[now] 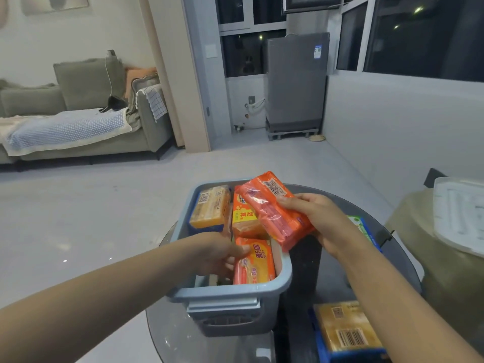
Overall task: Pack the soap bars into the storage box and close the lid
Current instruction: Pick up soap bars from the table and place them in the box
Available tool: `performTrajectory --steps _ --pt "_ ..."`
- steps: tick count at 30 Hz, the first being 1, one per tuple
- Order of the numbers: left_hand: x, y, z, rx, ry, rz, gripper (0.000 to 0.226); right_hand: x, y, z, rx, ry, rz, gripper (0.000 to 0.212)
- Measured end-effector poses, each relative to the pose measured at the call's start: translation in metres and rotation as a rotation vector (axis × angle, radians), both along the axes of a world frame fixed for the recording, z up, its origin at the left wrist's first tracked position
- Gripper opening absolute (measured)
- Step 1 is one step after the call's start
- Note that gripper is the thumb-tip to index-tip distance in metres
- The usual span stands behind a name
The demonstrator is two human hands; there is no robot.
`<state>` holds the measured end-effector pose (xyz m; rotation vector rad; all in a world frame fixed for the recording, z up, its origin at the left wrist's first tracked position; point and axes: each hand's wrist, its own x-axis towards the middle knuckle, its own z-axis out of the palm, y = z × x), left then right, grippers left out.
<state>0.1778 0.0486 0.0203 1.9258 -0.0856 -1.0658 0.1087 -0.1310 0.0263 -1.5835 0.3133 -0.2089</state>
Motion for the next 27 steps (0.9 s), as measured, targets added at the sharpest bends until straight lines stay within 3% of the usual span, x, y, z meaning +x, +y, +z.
performTrajectory --steps 5,12,15,19,24,27 --pt "-0.001 0.003 -0.001 0.252 -0.235 -0.069 0.039 -0.003 0.004 0.001 -0.004 0.019 0.0 0.042" --pt "-0.004 0.008 0.0 0.233 -0.328 -0.03 0.043 -0.009 0.01 0.005 -0.027 0.032 -0.017 0.04" --pt "-0.001 0.012 -0.002 -0.016 -0.492 0.096 0.039 -0.014 0.014 0.006 -0.066 0.024 -0.013 0.034" --pt "-0.001 0.015 0.011 -0.466 -0.277 0.236 0.037 -0.02 0.02 0.009 -0.121 -0.006 0.029 0.037" --pt "-0.003 0.02 0.02 -0.588 -0.287 0.165 0.046 -0.026 0.032 0.01 -0.255 -0.056 0.052 0.041" --pt "0.004 0.023 0.021 -0.539 -0.27 0.205 0.028 -0.028 0.033 0.013 -0.363 -0.036 0.081 0.037"
